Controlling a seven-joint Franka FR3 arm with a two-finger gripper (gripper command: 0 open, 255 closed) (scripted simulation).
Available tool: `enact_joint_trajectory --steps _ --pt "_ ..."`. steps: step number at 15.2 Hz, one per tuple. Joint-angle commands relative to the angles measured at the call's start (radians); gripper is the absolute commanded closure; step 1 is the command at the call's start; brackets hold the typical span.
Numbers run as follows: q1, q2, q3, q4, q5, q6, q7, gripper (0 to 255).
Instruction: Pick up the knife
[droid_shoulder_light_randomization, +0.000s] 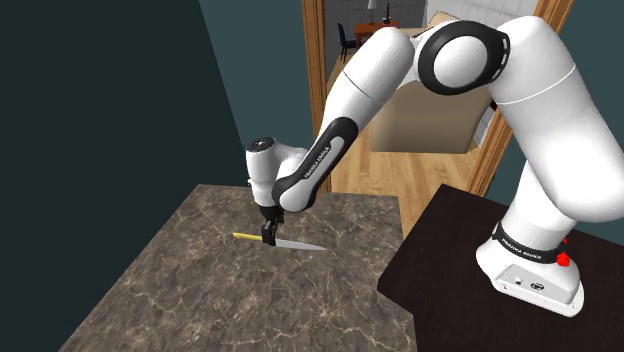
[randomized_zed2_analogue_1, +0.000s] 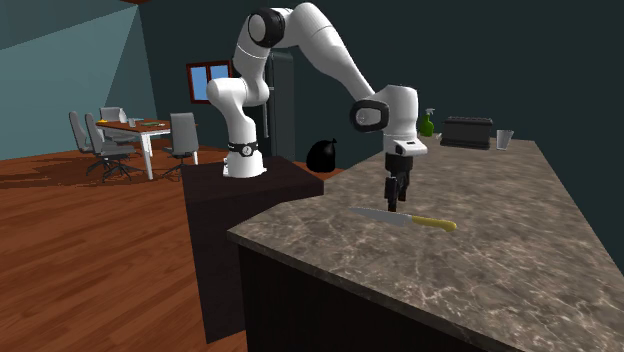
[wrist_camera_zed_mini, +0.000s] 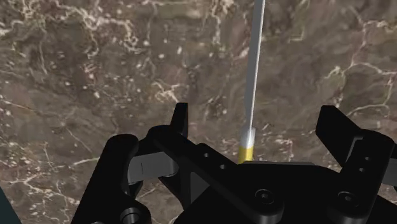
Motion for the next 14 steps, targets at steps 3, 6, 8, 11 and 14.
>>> enact_joint_trajectory --steps 3,6,8,11,14 --pt "0.016 0.053 -0.01 0.032 -0.011 0.023 0.009 0" --pt "0.022 0.086 -0.018 0.043 -0.018 0.045 0.013 0" --pt "0.023 0.093 -0.02 0.046 -0.02 0.049 0.014 0" --pt "0.024 0.092 -0.02 0.045 -0.02 0.049 0.015 255" --pt "0.024 0.093 -0.02 0.046 -0.02 0.049 0.015 255"
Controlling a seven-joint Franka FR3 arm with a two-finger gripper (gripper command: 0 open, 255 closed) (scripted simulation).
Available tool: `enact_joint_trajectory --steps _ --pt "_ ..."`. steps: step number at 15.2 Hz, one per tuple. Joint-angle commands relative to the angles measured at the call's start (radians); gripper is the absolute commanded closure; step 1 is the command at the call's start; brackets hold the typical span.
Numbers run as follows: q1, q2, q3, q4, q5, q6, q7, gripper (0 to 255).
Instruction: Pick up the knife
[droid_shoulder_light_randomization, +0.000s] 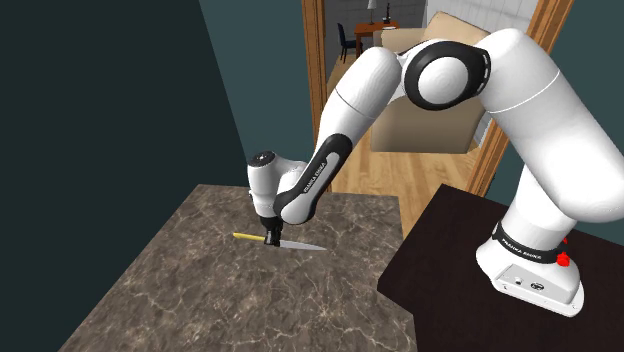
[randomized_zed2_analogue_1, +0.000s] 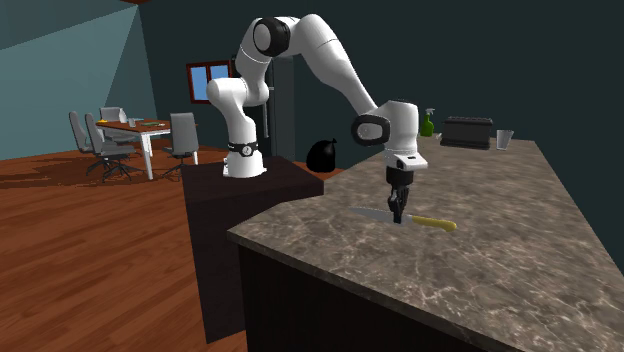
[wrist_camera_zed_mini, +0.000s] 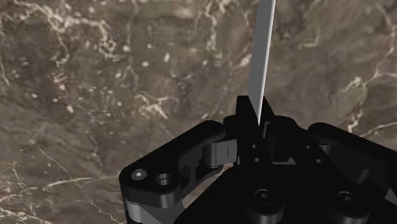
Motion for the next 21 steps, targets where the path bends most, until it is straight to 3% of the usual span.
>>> enact_joint_trajectory --steps 1,21 --pt "0.0 0.0 0.0 0.0 0.0 0.0 0.0 255" --pt "-0.031 -0.16 0.041 -0.04 0.04 -0.12 -0.026 255"
